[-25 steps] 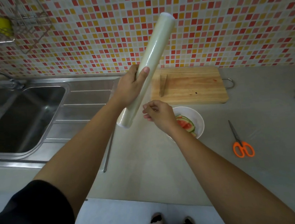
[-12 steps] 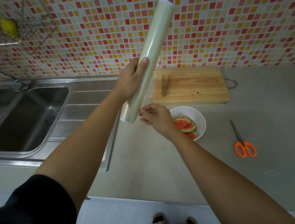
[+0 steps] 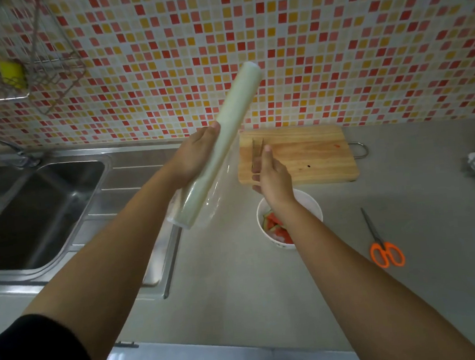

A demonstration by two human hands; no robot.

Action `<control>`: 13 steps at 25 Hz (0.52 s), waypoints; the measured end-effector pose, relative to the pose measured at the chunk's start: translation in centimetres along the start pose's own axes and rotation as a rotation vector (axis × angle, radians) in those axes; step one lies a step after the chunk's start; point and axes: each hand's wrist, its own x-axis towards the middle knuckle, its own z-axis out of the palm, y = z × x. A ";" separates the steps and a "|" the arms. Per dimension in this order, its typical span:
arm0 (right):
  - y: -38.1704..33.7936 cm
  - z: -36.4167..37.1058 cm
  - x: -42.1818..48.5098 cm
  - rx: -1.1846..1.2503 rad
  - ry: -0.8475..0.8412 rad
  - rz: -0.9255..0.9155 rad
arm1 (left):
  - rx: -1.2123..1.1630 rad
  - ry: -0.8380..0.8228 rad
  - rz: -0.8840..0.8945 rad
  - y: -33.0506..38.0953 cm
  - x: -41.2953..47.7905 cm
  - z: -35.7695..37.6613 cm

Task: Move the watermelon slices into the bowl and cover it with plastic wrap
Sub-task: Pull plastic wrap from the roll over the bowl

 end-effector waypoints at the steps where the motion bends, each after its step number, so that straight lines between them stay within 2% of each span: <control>1: -0.5 0.4 0.0 0.052 -0.004 0.070 | 0.054 -0.020 -0.001 0.1 0.0 0.3; 4: -0.9 1.5 0.2 0.162 -0.086 0.235 | 0.120 -0.080 -0.082 0.5 -0.5 0.8; 7: -1.2 1.7 0.6 0.262 -0.158 0.274 | 0.067 -0.127 -0.162 1.0 -1.0 1.0; 11: -1.6 1.6 1.1 0.367 -0.080 0.226 | -0.043 -0.072 -0.176 0.4 -1.4 1.6; 13: -1.5 1.6 1.3 0.257 0.004 0.151 | -0.109 -0.072 -0.202 -0.4 -1.8 2.2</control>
